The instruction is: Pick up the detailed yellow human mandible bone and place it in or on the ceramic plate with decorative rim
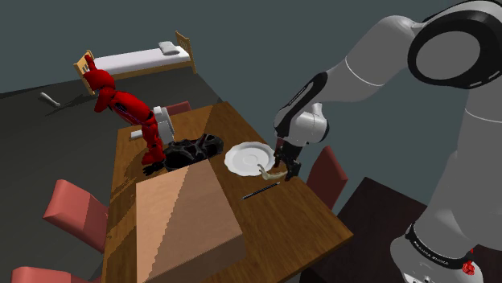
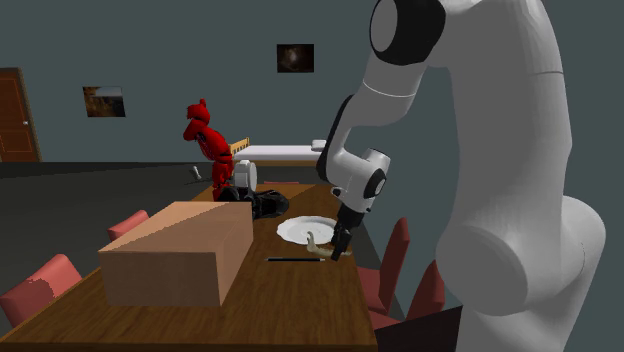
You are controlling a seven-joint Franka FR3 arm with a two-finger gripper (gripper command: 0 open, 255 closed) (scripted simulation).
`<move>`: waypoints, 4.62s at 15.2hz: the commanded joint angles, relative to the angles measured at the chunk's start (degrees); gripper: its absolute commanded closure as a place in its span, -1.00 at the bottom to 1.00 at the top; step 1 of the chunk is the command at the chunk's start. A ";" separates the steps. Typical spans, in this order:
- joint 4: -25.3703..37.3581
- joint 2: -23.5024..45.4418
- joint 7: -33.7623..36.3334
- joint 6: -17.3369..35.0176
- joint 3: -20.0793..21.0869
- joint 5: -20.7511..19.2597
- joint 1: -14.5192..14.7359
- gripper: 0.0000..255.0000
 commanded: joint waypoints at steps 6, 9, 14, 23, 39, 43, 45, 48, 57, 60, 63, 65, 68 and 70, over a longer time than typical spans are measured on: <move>-0.14 -0.16 -0.08 -0.06 -0.08 -0.07 -0.07 1.00; -0.65 -0.52 -0.18 0.13 -0.06 0.03 -0.01 1.00; -0.54 -2.33 2.52 -1.11 -0.89 -2.67 0.53 1.00; -1.36 -9.04 9.94 -4.93 -2.90 -10.59 1.46 1.00; 27.65 9.41 17.01 -15.39 -2.11 -12.44 -0.01 1.00; 27.51 11.43 15.37 -13.60 -1.37 -10.91 -0.46 1.00; 27.52 12.48 14.54 -12.73 -0.99 -10.13 -0.70 1.00; 27.62 14.11 13.30 -11.46 -0.39 -8.96 -1.07 1.00; 27.74 15.18 12.51 -10.67 0.01 -8.22 -1.33 1.00; 27.74 15.17 12.50 -10.67 0.01 -8.22 -1.33 -1.00; 27.73 15.17 12.50 -10.67 0.01 -8.22 -1.33 -1.00; 27.32 13.71 12.99 -11.74 -0.60 -9.08 -1.33 -1.00; 26.57 9.80 14.39 -14.87 -2.23 -11.56 -1.42 -1.00; 26.56 9.80 14.38 -14.86 -2.22 -11.56 -1.43 -1.00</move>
